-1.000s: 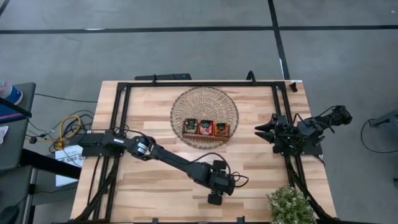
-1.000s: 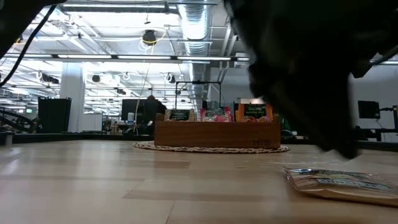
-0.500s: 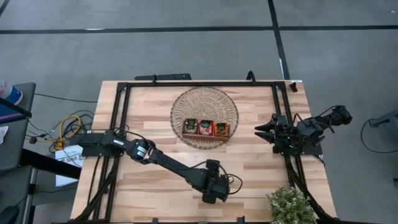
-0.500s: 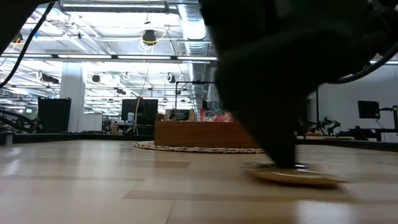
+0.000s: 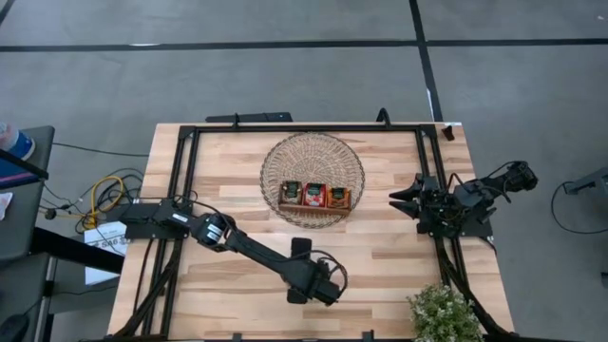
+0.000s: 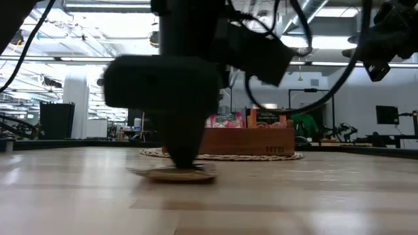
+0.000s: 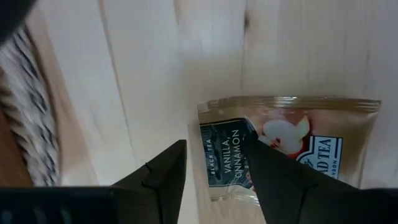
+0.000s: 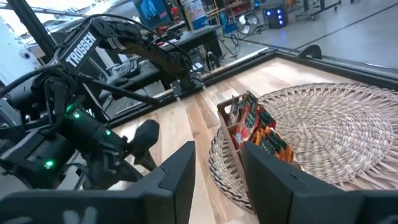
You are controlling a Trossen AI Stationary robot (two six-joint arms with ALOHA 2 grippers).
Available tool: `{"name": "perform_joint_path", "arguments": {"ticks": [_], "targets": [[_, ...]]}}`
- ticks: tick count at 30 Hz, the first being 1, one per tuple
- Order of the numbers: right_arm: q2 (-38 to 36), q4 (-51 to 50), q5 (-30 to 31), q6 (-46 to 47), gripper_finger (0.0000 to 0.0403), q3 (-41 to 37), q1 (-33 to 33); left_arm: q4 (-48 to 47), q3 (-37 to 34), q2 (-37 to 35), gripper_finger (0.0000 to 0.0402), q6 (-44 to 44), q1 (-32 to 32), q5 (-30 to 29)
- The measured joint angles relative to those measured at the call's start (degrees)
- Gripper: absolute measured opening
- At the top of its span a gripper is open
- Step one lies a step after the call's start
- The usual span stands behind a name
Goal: Pick & Place Tea
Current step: Put the brown tea bag into the left section of the wooden organizer
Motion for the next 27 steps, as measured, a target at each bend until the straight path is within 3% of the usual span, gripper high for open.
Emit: {"name": "perform_joint_path", "arguments": {"ticks": [10,19,27], "targets": [[0.0,-0.02,-0.07,-0.02,0.0123,0.0,0.0,-1.07,-0.14,0.01,0.0165,-5.83,-0.04,3.13],[0.0,-0.02,-0.11,-0.03,0.0123,0.0,0.0,5.7,-0.1,-0.09,0.0165,-6.01,0.12,9.62],[0.0,-0.04,-0.11,-0.15,0.0123,0.0,0.0,6.84,-0.07,0.2,0.0164,-5.29,0.34,9.78]]}}
